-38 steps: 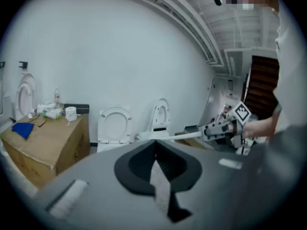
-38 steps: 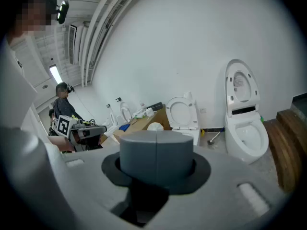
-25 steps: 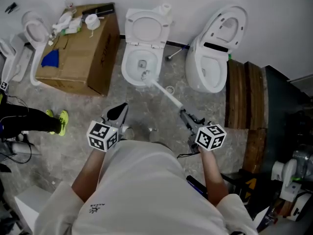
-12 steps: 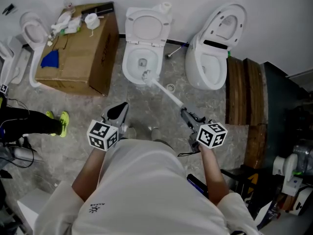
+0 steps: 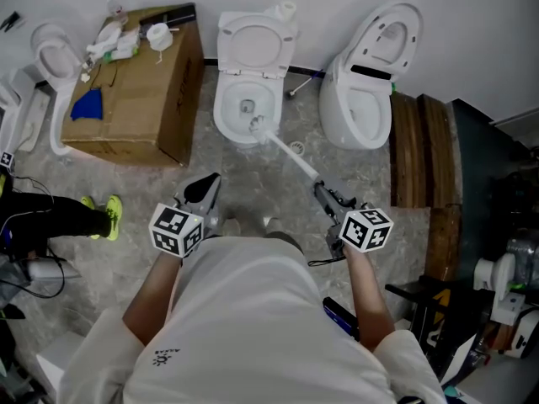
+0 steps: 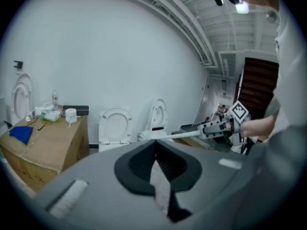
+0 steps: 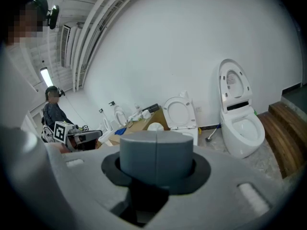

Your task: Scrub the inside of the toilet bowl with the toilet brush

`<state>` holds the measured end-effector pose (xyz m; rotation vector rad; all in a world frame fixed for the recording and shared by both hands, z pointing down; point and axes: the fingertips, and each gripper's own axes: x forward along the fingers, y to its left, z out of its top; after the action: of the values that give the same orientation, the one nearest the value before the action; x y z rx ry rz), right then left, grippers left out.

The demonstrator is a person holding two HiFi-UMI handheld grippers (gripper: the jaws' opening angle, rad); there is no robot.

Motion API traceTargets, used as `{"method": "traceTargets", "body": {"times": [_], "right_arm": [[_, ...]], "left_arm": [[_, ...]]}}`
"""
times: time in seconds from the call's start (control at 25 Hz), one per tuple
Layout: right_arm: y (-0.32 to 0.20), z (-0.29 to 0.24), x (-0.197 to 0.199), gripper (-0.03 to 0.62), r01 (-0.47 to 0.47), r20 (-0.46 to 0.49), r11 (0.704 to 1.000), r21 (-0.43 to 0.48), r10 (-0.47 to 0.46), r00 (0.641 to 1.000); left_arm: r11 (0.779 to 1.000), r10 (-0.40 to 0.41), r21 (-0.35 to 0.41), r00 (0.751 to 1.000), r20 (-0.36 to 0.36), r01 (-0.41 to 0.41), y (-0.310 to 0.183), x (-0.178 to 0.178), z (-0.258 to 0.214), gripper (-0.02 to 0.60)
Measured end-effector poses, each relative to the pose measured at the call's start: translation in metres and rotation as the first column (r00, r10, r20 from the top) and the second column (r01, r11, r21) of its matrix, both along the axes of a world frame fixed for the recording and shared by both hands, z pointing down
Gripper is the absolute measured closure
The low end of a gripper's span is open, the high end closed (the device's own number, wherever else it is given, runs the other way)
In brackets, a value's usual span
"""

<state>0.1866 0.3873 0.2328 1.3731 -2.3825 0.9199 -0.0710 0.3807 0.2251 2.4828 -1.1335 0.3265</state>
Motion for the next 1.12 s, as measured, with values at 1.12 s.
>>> {"method": "traceTargets", "body": {"times": [1.12], "right_arm": [[-0.014, -0.004, -0.053, 0.448, -0.004, -0.032, 1.0, 0.003, 0.004, 0.999]], "left_arm": [[1.0, -0.024, -0.008, 0.999, -0.025, 0.024, -0.003, -0.061, 0.01, 0.595]]}}
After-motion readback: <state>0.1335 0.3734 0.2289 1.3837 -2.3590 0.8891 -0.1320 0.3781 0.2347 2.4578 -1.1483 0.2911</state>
